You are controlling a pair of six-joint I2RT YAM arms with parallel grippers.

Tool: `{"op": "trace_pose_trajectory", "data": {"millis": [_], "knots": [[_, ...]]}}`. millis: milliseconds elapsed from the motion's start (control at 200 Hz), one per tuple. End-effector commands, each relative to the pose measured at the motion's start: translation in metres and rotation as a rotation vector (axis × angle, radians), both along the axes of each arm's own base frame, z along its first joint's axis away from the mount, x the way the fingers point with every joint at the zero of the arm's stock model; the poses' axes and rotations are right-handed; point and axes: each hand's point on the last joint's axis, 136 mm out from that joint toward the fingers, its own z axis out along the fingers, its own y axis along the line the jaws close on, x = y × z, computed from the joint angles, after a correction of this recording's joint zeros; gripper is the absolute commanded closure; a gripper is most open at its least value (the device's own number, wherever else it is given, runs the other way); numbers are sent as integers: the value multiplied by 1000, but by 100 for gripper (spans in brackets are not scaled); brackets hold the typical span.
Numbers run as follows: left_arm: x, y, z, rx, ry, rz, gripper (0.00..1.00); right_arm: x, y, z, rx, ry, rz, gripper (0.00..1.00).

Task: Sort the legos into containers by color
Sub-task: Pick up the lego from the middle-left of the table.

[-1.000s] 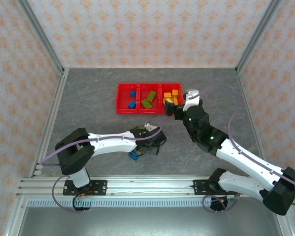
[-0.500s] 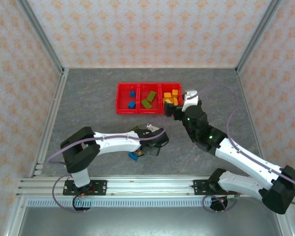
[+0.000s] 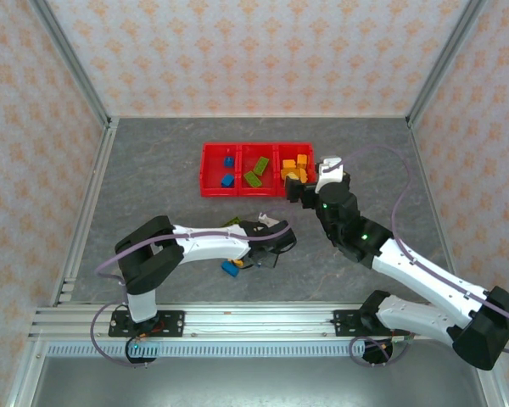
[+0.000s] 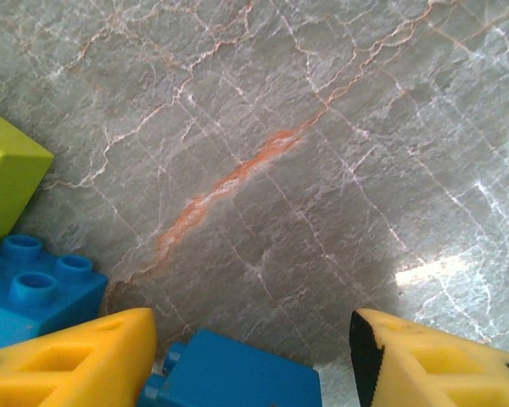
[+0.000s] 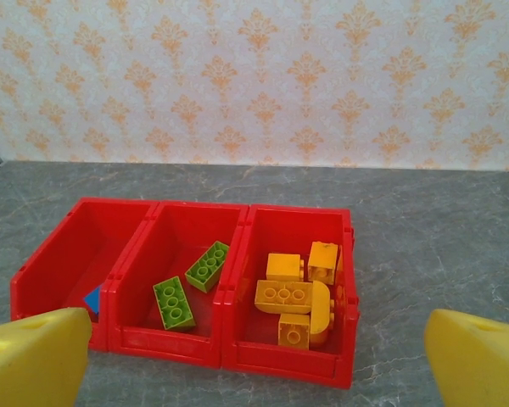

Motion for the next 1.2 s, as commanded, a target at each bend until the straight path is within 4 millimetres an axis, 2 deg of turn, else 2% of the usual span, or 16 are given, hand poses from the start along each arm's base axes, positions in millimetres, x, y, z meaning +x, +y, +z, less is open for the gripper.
{"op": "trace_pose_trajectory", "data": {"millis": [0, 340, 651, 786, 996, 1196], "knots": [[1, 7, -6, 50, 5, 2, 40, -1, -11, 4, -24, -11, -40, 0], [0, 16, -11, 66, 3, 23, 44, -5, -22, 6, -38, -9, -76, 0], [5, 18, -5, 41, -23, 55, 54, -9, -28, 5, -29, -9, -92, 0], [10, 23, 1, 20, -43, 92, 63, -10, -30, 6, -16, -12, -101, 0], [27, 27, 34, -36, -140, 146, 69, -10, -33, 8, -15, -16, -111, 0], [53, 31, 86, -124, -267, 207, 69, -10, -34, 7, -22, -24, -122, 0]]}}
